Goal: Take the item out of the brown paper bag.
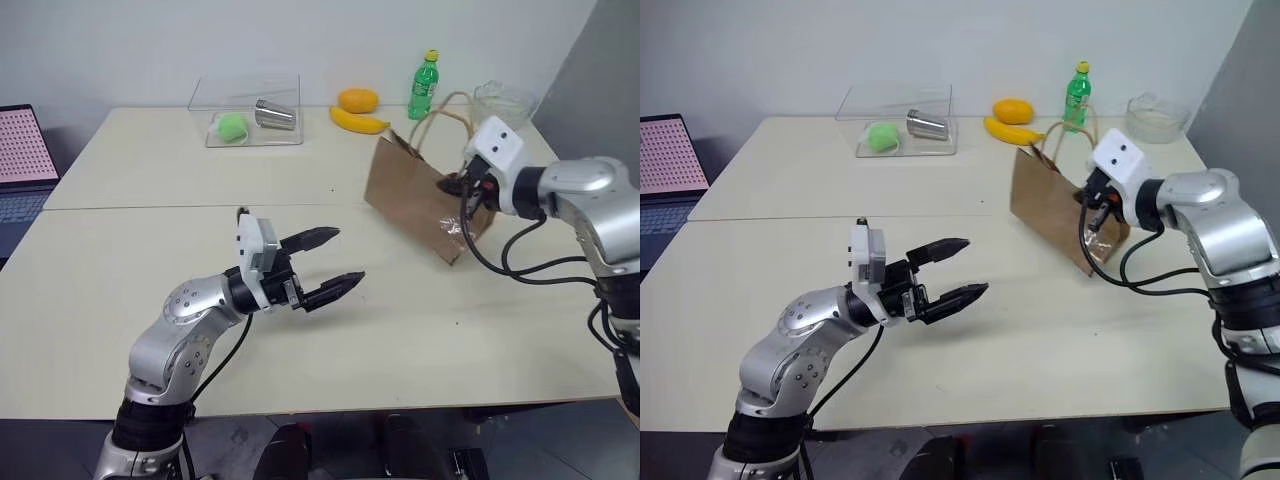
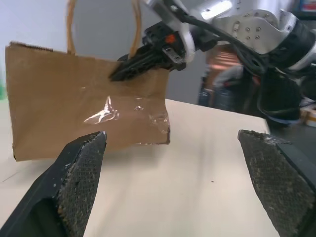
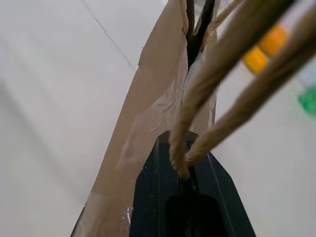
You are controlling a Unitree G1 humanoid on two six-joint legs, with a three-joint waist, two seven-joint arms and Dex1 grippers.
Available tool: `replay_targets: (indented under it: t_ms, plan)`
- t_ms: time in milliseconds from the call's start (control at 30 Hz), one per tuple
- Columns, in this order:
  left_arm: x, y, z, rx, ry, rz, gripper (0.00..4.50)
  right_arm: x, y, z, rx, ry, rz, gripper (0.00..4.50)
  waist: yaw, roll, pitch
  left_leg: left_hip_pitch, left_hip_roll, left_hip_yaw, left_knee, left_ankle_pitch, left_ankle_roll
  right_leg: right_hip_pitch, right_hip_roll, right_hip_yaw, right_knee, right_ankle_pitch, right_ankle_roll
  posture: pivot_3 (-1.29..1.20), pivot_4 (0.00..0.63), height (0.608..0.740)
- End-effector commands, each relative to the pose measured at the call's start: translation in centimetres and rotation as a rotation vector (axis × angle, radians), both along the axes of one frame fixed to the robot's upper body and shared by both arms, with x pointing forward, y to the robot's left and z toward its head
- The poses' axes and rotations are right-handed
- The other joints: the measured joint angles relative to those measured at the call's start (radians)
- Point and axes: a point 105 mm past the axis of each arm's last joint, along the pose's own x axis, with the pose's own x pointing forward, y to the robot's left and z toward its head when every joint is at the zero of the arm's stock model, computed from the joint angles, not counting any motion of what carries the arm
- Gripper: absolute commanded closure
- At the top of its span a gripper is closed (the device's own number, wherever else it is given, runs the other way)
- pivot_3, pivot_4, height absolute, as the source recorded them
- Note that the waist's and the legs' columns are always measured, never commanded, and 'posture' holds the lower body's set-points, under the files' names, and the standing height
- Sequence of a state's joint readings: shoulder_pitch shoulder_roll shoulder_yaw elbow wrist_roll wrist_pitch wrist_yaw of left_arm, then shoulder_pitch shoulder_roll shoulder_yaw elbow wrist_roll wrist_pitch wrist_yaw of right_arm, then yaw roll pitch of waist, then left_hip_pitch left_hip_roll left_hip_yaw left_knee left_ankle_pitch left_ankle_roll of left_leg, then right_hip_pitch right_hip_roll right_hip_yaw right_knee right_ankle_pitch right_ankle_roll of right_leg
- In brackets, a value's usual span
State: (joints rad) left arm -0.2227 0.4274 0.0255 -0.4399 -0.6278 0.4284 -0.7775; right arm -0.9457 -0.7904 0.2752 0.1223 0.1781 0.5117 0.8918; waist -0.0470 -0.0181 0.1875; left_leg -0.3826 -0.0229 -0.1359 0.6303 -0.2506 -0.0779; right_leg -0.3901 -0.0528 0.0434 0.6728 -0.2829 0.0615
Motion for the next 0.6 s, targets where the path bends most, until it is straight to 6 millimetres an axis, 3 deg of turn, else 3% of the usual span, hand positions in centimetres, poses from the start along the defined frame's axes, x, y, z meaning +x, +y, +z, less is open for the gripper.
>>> replay_targets:
  t_ms: [33,300,600]
  plan:
    - [-0.8,0.6,1.4,-0.037,-0.080,0.096,0.02,0.7,2.4,2.2,-0.089,-0.175,0.148,4.47,-0.001,0.000,0.000,0.000,0.000,0.000,0.000,0.000,0.000,0.000,0.000,0.000,0.000,0.000,0.000,0.00,0.150,0.740]
    - [-1.5,2.4,1.0,-0.081,-0.127,0.339,0.02,2.9,9.1,1.0,-0.283,-0.366,0.421,4.47,-0.007,0.000,0.000,0.000,0.000,0.000,0.000,0.000,-0.001,-0.001,0.000,0.000,0.000,0.000,-0.001,0.00,0.150,0.740]
    - [-2.4,3.7,1.4,-0.116,-0.198,0.501,0.02,2.8,11.7,0.3,-0.311,-0.388,0.556,4.47,-0.002,0.000,0.000,0.000,-0.001,0.000,-0.001,0.000,-0.001,-0.001,0.000,0.000,0.000,0.000,-0.001,0.00,0.150,0.740]
